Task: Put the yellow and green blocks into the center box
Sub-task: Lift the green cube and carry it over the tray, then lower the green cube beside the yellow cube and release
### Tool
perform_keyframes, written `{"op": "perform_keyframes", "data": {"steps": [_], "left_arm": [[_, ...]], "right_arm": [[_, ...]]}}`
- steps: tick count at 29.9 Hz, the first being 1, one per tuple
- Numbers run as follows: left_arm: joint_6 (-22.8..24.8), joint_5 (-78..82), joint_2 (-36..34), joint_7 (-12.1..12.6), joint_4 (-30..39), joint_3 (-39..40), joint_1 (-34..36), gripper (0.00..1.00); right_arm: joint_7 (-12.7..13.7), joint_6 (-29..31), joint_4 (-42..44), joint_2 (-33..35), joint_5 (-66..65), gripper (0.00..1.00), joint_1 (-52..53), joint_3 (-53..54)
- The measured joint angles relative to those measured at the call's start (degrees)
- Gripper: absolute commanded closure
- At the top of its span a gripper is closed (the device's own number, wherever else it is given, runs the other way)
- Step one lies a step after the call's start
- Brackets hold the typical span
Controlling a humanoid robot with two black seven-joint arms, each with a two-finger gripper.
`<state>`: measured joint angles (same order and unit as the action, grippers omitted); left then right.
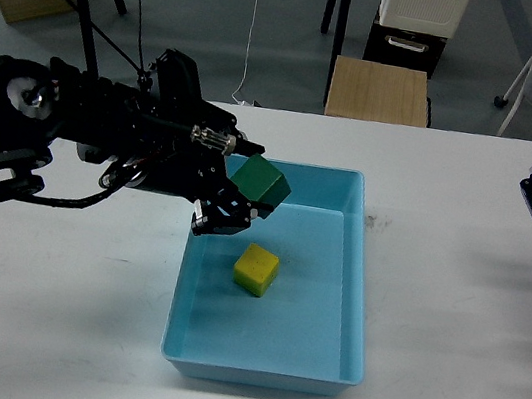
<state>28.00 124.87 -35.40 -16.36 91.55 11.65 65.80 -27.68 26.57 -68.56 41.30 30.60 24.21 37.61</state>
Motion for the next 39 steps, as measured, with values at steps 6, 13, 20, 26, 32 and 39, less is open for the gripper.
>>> {"op": "perform_keyframes", "data": {"steps": [6, 13, 20, 26, 32, 39], "left_arm": [[0.0, 0.1, 1.7, 0.0, -1.1, -0.6, -0.9, 0.62], [0.0, 0.1, 4.1, 0.2, -1.7, -2.1, -2.5, 0.62], [0.0, 0.1, 8.3, 0.3, -5.1, -4.0, -3.7, 0.62], [0.0, 0.1, 10.9, 0.2, -8.7, -4.0, -4.0, 0.62], [0.0, 0.1, 11.1, 0.0, -11.0, -4.6, -4.1, 0.61], [0.0, 0.1, 11.0, -0.1, -12.9, -5.3, -4.4, 0.61]], "right_arm": [[0.0, -0.1, 0.0, -0.2, 0.0, 0.01, 0.0, 0.0], [0.0, -0.1, -0.1, -0.4, 0.0, 0.01, -0.3, -0.1], [0.0, 0.1, -0.1, -0.3, -0.3, 0.01, -0.7, 0.2], [0.0, 0.2, -0.1, -0.3, -0.3, 0.01, -0.8, 0.3], [0.0, 0.2, -0.1, -0.3, -0.3, 0.01, -0.8, 0.4], [0.0, 0.2, -0.2, -0.3, -0.3, 0.01, -0.8, 0.4]]}}
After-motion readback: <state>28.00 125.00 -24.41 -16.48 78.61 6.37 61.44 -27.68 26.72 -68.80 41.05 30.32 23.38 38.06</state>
